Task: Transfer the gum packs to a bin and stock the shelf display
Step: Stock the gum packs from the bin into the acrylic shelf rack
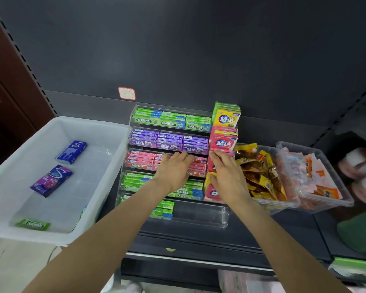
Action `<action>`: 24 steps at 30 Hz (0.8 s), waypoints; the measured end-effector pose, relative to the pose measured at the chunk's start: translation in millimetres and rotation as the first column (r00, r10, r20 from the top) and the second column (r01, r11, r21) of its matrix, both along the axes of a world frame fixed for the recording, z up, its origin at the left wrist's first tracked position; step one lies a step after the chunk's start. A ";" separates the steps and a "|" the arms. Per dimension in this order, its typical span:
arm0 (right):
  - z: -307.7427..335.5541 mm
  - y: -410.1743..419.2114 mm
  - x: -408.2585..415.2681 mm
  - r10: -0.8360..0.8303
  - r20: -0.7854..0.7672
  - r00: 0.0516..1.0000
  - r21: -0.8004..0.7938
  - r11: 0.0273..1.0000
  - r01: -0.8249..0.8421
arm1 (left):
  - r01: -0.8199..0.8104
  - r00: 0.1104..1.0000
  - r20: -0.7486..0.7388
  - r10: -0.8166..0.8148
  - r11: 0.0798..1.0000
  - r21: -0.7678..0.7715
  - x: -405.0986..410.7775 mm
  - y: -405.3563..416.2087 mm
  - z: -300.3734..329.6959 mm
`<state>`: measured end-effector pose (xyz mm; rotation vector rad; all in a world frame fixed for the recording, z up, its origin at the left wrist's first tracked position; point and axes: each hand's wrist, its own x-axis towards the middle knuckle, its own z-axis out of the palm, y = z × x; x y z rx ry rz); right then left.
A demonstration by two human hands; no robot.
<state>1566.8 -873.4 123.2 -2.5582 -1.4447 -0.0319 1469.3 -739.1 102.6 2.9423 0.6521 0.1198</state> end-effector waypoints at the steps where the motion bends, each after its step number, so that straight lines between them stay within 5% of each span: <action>1: 0.0 0.0 -0.1 -0.002 -0.004 1.000 0.000 1.000 0.002 | -0.011 1.000 0.021 0.012 1.000 -0.014 -0.5 -0.4 -0.6; 24: 1.9 -0.1 -3.9 -0.017 -0.011 1.000 -0.016 1.000 0.017 | -0.070 0.996 -0.062 0.065 0.995 -0.078 -10.1 13.9 5.5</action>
